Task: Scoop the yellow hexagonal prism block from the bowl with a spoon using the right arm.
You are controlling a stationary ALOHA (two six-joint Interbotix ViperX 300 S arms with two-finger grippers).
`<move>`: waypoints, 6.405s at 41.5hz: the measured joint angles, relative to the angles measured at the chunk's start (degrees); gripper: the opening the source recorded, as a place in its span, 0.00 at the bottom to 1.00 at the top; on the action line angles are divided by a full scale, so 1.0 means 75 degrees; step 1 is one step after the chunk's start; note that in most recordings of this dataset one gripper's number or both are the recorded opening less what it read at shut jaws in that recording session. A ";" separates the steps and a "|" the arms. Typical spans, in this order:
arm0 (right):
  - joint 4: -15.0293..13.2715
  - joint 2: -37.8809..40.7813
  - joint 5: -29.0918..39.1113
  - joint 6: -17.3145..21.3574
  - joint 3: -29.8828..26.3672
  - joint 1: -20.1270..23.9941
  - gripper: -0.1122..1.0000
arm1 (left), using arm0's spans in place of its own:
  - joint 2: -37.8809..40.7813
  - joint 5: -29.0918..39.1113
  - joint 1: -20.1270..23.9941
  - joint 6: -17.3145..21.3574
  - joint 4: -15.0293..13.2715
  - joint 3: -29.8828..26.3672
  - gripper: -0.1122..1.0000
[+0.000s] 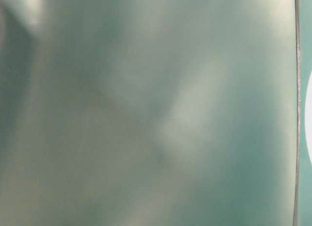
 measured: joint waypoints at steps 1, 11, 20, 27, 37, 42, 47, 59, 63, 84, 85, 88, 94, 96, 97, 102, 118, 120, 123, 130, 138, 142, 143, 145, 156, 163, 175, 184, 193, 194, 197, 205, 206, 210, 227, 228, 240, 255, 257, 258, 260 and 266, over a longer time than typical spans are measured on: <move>0.0000 0.0000 0.0000 0.0000 0.0000 0.0000 0.60 | 0.0000 0.0000 0.0000 0.0000 0.0000 0.0000 0.11; 0.0012 0.0000 0.0000 0.0000 0.0059 -0.0012 0.60 | 0.0000 0.0000 0.0000 0.0000 0.0012 0.0000 0.11; 0.0012 0.0000 0.0000 -0.0012 0.0141 0.0000 0.60 | 0.0000 0.0000 0.0000 0.0000 0.0000 0.0000 0.11; 0.0012 0.0012 0.0000 -0.0012 0.0141 0.0012 0.60 | 0.0000 0.0012 0.0000 0.0000 0.0000 0.0000 0.11; 0.0012 0.0234 -0.0105 -0.0012 0.0141 0.0023 0.60 | 0.0000 0.0012 0.0000 0.0000 0.0000 0.0000 0.11; 0.0012 0.0258 -0.0211 -0.0012 0.0129 0.0023 0.60 | 0.0000 0.0012 0.0000 0.0000 0.0000 0.0000 0.11; 0.0012 0.0258 -0.0258 -0.0012 0.0129 0.0023 0.60 | 0.0000 0.0012 0.0000 -0.0012 0.0000 0.0000 0.11; 0.0012 0.0258 -0.0293 -0.0023 0.0129 0.0023 0.60 | 0.0000 0.0012 0.0000 0.0000 0.0000 0.0000 0.11; 0.0012 0.0258 -0.0305 -0.0023 0.0129 0.0023 0.59 | 0.0000 0.0012 0.0000 0.0000 0.0000 0.0000 0.11; 0.0012 0.0258 -0.0305 -0.0012 0.0082 0.0023 0.31 | 0.0000 0.0012 0.0000 0.0000 0.0000 0.0000 0.11; 0.0012 0.0258 -0.0305 -0.0023 0.0070 0.0023 0.30 | 0.0000 0.0012 0.0000 -0.0012 0.0000 0.0000 0.11; 0.0012 0.0258 -0.0305 -0.0023 0.0035 0.0023 0.30 | 0.0000 0.0012 0.0000 0.0000 0.0000 0.0000 0.11; 0.0012 0.0258 -0.0258 -0.0023 -0.0023 0.0023 0.30 | 0.0000 0.0012 0.0000 0.0000 0.0000 0.0000 0.11; 0.0012 0.0258 -0.0188 -0.0012 -0.0047 0.0023 0.30 | 0.0000 0.0012 0.0000 0.0000 0.0000 0.0000 0.11; 0.0012 0.0246 -0.0141 -0.0023 -0.0047 0.0023 0.30 | 0.0000 0.0012 0.0000 0.0000 0.0000 0.0000 0.11; 0.0012 0.0129 0.0105 -0.0023 -0.0047 0.0023 0.28 | 0.0000 0.0012 0.0000 0.0000 0.0000 -0.0012 0.11; 0.0012 -0.0410 0.0645 -0.0023 0.0035 0.0023 0.27 | 0.0000 0.0012 0.0000 0.0000 0.0000 0.0000 0.11; 0.0012 -0.0422 0.0656 -0.0023 0.0035 0.0023 0.26 | 0.0000 0.0012 0.0000 0.0000 0.0000 0.0000 0.11; 0.0012 -0.0422 0.0656 -0.0023 0.0035 0.0023 0.26 | 0.0000 0.0012 0.0000 0.0000 0.0000 0.0000 0.11; 0.0012 -0.0422 0.0762 -0.0023 0.0035 0.0023 0.29 | 0.0000 0.0012 0.0000 0.0000 0.0000 0.0000 0.11; 0.0012 -0.0422 0.0797 -0.0023 0.0035 0.0023 0.49 | 0.0000 0.0012 0.0000 0.0000 0.0000 0.0000 0.11; 0.0012 -0.0422 0.0797 -0.0035 0.0035 0.0023 0.55 | 0.0000 0.0012 0.0000 0.0000 0.0000 0.0000 0.11; 0.0012 -0.0422 0.0809 -0.0023 0.0035 0.0023 0.55 | 0.0000 0.0012 0.0000 0.0000 0.0000 0.0000 0.11; 0.0012 -0.0410 0.0797 -0.0047 0.0035 0.0023 0.56 | 0.0000 0.0012 0.0000 0.0000 0.0000 0.0000 0.11; 0.0012 -0.0422 0.0809 -0.0094 0.0035 0.0023 0.55 | 0.0000 0.0012 0.0000 0.0000 0.0000 0.0000 0.11; 0.0012 -0.0422 0.0809 -0.0094 0.0023 0.0023 0.55 | 0.0000 0.0012 0.0000 0.0000 0.0000 0.0000 0.11; 0.0211 -0.0410 0.0809 -0.0094 0.0012 0.0023 0.55 | 0.0000 0.0012 0.0012 0.0000 0.0000 0.0000 0.11; 0.0270 -0.0410 0.0867 -0.0082 -0.0059 0.0023 0.55 | 0.0000 0.0012 0.0000 0.0000 0.0012 0.0000 0.11; 0.0398 -0.0422 0.1125 -0.0082 -0.0152 0.0023 0.55 | 0.0000 0.0012 0.0000 0.0000 0.0000 0.0000 0.11; 0.0410 -0.0410 0.1137 -0.0082 -0.0164 0.0023 0.55 | 0.0000 0.0012 0.0000 0.0000 0.0000 0.0000 0.11; 0.0434 -0.0410 0.1148 -0.0082 -0.0164 0.0023 0.55 | 0.0000 0.0012 0.0000 0.0000 0.0000 0.0000 0.11; 0.0445 -0.0422 0.1148 -0.0059 -0.0164 0.0023 0.55 | 0.0000 0.0012 0.0000 0.0000 0.0000 0.0000 0.11; 0.0445 -0.0410 0.1148 -0.0059 -0.0164 0.0023 0.55 | 0.0000 0.0012 0.0012 0.0000 0.0000 0.0000 0.11; 0.0445 -0.0422 0.1148 -0.0035 -0.0164 0.0023 0.55 | 0.0000 0.0012 0.0000 0.0000 0.0000 0.0000 0.11; 0.0621 -0.0410 0.1160 0.0270 -0.0199 0.0023 0.55 | 0.0000 0.0012 0.0000 0.0000 0.0000 0.0000 0.11; 0.0621 -0.0422 0.1160 0.0293 -0.0199 0.0023 0.55 | 0.0000 0.0012 0.0000 0.0000 0.0000 0.0000 0.11; 0.0633 -0.0410 0.1160 0.0480 -0.0234 0.0023 0.55 | 0.0000 0.0012 0.0000 0.0000 0.0000 0.0000 0.11; 0.0621 -0.0422 0.1160 0.0480 -0.0234 0.0023 0.49 | 0.0000 0.0012 0.0000 0.0000 0.0000 0.0000 0.11; 0.0621 -0.0422 0.1160 0.0480 -0.0234 0.0023 0.46 | 0.0012 0.0012 0.0000 0.0000 0.0000 0.0000 0.11; 0.0633 -0.0422 0.1160 0.0480 -0.0234 0.0023 0.44 | 0.0000 0.0012 0.0000 0.0000 0.0000 0.0000 0.11; 0.0633 -0.0410 0.1160 0.0480 -0.0234 0.0023 0.38 | 0.0000 0.0000 0.0000 0.0000 0.0000 0.0000 0.11; 0.0633 -0.0422 0.1160 0.0469 -0.0234 0.0023 0.30 | 0.0000 0.0012 0.0012 0.0000 0.0000 0.0000 0.11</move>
